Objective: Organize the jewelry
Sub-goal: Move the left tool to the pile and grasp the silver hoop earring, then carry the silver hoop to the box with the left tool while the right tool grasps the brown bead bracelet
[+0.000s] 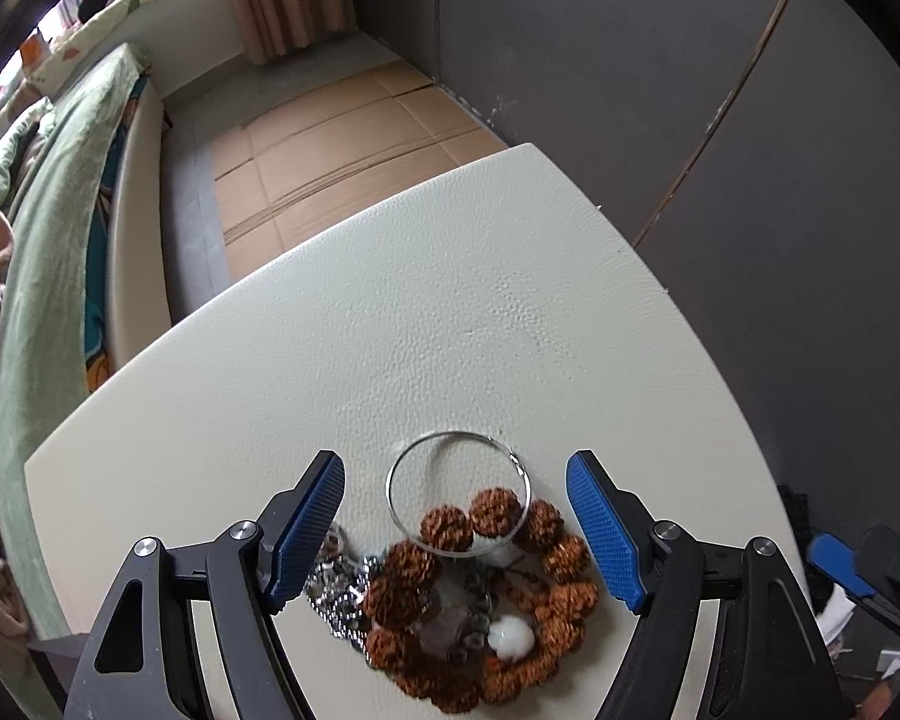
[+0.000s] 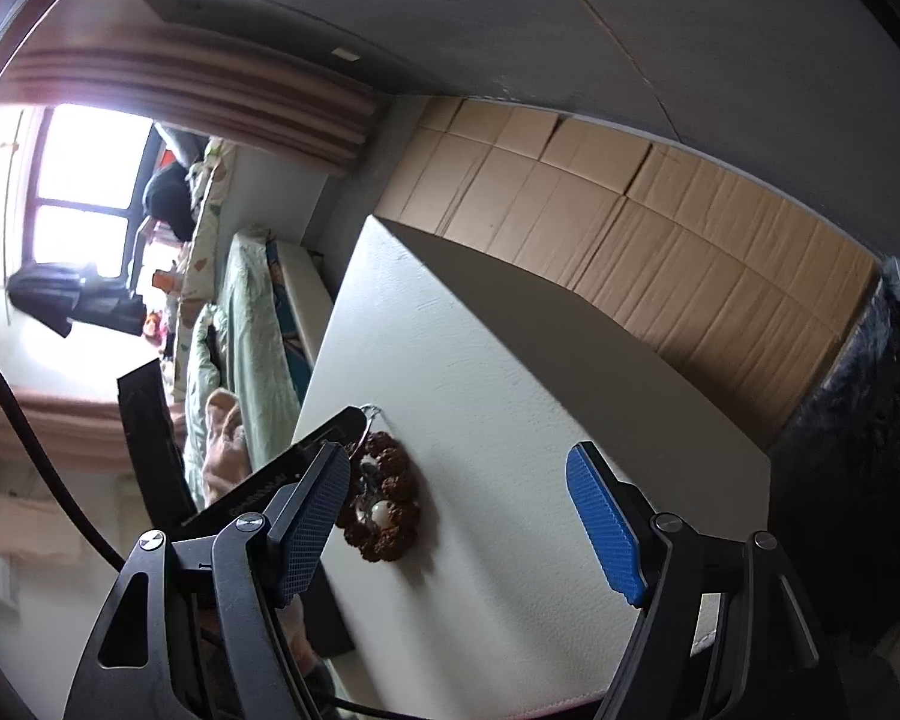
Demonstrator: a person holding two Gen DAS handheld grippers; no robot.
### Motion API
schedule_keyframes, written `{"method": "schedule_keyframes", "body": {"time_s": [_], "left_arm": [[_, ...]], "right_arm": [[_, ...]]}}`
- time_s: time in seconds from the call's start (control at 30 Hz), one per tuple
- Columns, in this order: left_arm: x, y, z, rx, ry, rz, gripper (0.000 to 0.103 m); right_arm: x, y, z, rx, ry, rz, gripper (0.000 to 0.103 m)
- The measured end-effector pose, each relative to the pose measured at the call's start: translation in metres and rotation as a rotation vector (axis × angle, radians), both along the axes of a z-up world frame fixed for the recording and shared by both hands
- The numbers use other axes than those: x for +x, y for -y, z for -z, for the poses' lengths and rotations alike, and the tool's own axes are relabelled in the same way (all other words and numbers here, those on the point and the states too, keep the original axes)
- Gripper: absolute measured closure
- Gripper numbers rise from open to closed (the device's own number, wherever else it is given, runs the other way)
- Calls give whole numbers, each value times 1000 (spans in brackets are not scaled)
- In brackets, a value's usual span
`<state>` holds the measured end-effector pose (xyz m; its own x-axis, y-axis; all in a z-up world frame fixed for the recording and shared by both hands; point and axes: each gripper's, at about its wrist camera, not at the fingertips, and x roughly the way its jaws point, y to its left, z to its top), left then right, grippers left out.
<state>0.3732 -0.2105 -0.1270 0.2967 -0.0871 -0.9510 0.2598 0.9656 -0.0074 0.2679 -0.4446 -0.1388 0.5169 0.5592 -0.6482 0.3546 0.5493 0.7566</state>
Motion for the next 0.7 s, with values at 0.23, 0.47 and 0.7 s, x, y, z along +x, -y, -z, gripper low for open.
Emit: {"method": "schedule_keyframes", "body": {"time_s": [0.23,0.47,0.7], "left_arm": [[3,4,13,29,-9,-4,26],[8,-10,7,-38,-32,-8,51],[-7,-41,-24,-126,7,-25,51]], "right_arm": [[1,-2,-1,-14,-9,6,28],[6,-16,-9,-92,0,-19,28],[12,-30,-14,-119,29,-68,28]]}}
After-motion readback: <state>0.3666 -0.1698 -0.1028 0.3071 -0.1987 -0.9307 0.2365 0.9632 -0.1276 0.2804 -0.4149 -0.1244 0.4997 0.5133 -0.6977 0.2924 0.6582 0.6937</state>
